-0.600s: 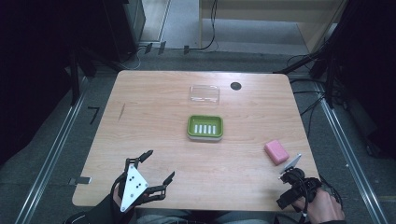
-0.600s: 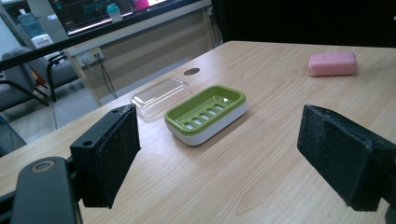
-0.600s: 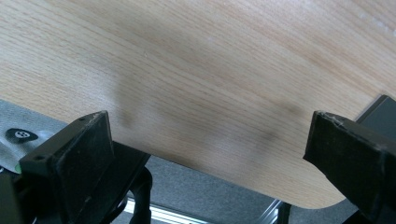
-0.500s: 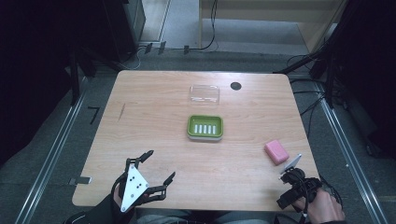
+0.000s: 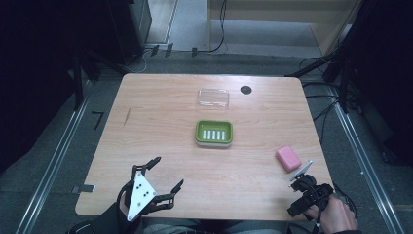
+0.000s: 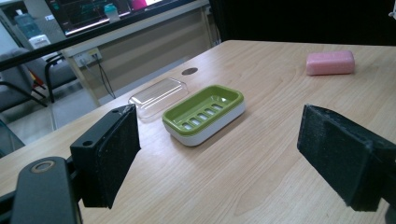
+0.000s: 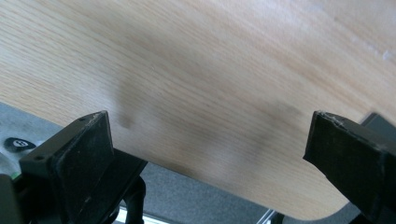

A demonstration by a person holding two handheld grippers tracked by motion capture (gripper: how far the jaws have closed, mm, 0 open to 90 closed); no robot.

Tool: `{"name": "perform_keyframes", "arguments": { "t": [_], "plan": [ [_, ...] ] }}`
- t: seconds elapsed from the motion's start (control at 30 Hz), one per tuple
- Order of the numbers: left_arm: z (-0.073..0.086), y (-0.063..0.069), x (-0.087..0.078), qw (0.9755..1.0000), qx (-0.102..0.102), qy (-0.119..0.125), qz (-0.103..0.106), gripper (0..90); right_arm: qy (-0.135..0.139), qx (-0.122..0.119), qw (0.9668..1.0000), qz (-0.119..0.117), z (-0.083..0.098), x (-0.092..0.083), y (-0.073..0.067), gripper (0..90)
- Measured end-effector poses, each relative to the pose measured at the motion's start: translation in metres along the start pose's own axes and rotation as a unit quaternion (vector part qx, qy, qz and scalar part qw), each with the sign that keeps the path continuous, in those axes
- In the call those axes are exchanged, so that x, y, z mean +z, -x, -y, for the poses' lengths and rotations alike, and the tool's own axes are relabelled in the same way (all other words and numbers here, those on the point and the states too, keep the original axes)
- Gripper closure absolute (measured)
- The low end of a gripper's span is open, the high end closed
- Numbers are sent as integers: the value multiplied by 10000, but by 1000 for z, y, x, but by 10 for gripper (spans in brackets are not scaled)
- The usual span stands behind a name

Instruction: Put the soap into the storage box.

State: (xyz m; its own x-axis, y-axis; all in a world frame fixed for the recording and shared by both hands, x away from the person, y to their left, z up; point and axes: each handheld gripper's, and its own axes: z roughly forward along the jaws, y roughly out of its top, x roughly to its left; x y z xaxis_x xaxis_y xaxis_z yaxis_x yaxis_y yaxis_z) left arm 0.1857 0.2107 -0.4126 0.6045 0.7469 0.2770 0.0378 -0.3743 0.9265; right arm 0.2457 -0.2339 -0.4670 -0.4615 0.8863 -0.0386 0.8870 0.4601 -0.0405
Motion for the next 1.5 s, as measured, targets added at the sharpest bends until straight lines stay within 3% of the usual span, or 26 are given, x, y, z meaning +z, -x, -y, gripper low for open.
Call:
{"name": "perform_keyframes", "arguments": {
  "t": [0.17,0.87,1.5],
  "plan": [
    [0,0,1,10000,-2,-5,16,136,107,-112,9999,18,-3,-1,-1,2],
    [-1,0,3,10000,32,-10,47,136,492,-81,9986,181,-15,-12,5,3],
    [-1,0,3,10000,42,-9,56,136,418,-72,9989,204,-33,-13,13,3]
  ]
}}
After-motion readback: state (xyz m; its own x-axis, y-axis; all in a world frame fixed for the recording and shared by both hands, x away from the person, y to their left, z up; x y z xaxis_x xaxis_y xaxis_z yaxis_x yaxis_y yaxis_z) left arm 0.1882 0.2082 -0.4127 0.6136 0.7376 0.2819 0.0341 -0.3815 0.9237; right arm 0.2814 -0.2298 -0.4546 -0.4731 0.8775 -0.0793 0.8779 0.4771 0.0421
